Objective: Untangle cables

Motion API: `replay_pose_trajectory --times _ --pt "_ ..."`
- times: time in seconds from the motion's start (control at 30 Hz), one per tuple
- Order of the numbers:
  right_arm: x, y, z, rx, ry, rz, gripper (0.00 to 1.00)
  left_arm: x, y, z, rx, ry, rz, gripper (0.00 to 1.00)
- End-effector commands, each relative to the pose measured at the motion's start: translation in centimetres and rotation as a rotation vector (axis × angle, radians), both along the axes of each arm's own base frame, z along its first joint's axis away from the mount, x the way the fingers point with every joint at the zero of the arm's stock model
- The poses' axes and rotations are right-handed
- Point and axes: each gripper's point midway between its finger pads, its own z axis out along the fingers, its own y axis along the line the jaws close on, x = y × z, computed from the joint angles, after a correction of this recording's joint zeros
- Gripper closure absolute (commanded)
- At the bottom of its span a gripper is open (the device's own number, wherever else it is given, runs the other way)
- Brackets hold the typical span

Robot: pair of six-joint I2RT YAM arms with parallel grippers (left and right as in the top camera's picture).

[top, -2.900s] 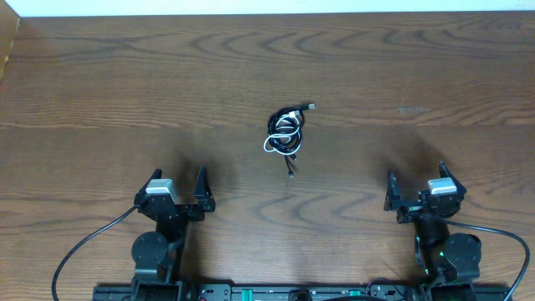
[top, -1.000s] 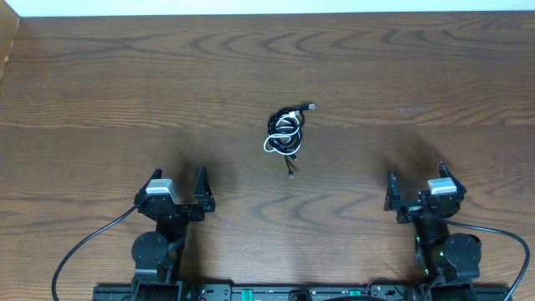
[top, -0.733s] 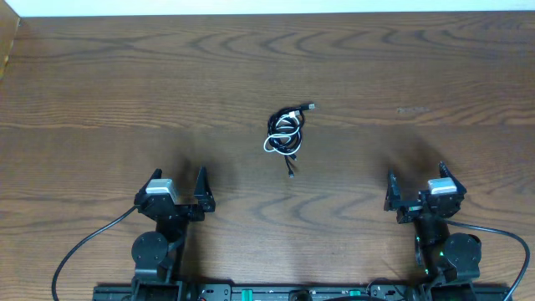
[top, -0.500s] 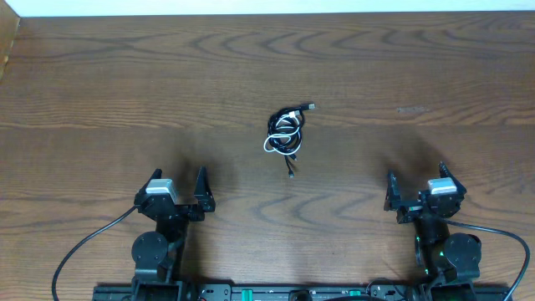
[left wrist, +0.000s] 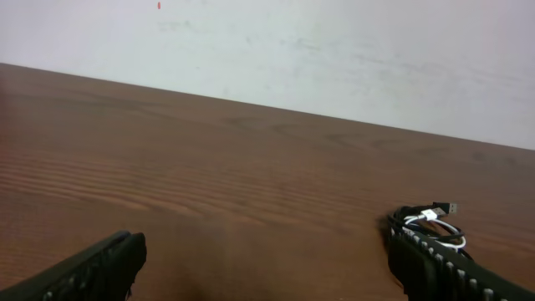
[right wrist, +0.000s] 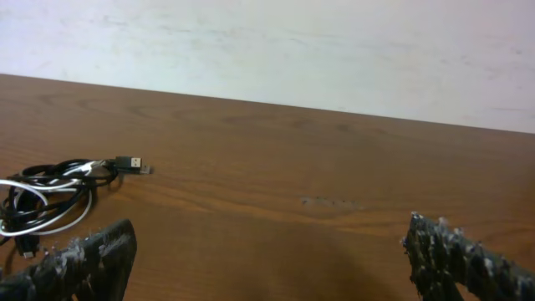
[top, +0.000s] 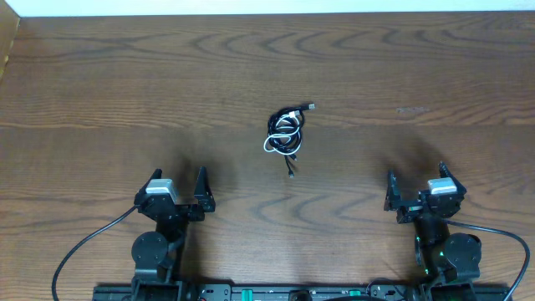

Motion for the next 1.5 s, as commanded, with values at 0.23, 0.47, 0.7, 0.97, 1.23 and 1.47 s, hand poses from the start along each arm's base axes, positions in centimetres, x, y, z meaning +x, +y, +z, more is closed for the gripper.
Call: replay_pose_trajectory --times 0.23,0.47,0.7,0.97,1.23,1.47 --pt "0.0 -0.1 -0.1 0.006 0.003 -0.003 0.01 -0.1 0.0 -1.5 0.022 0.046 -0.005 0.02" --pt "0.0 -0.1 -0.1 0.006 0.003 -0.003 0.01 -0.1 -0.1 -1.5 -0.037 0.049 -0.001 0.02" --pt "0.0 -0.1 -0.1 0.006 0.003 -0.003 0.01 -0.2 0.0 -0.2 -0.077 0.026 0.007 0.02" --pt "0.0 -0.1 -0.1 0.006 0.003 -0.003 0.01 -0.5 0.0 3.3 -0.078 0.013 0.006 0.02" --pt "0.0 -0.1 -0.1 0.005 0.003 -0.003 0.01 1.3 -1.6 5.3 -0.085 0.164 -0.076 0.02" --pt "0.0 -0.1 -0.1 0.006 0.003 -0.003 0.01 3.1 -1.7 6.1 -0.08 0.408 -0.065 0.02"
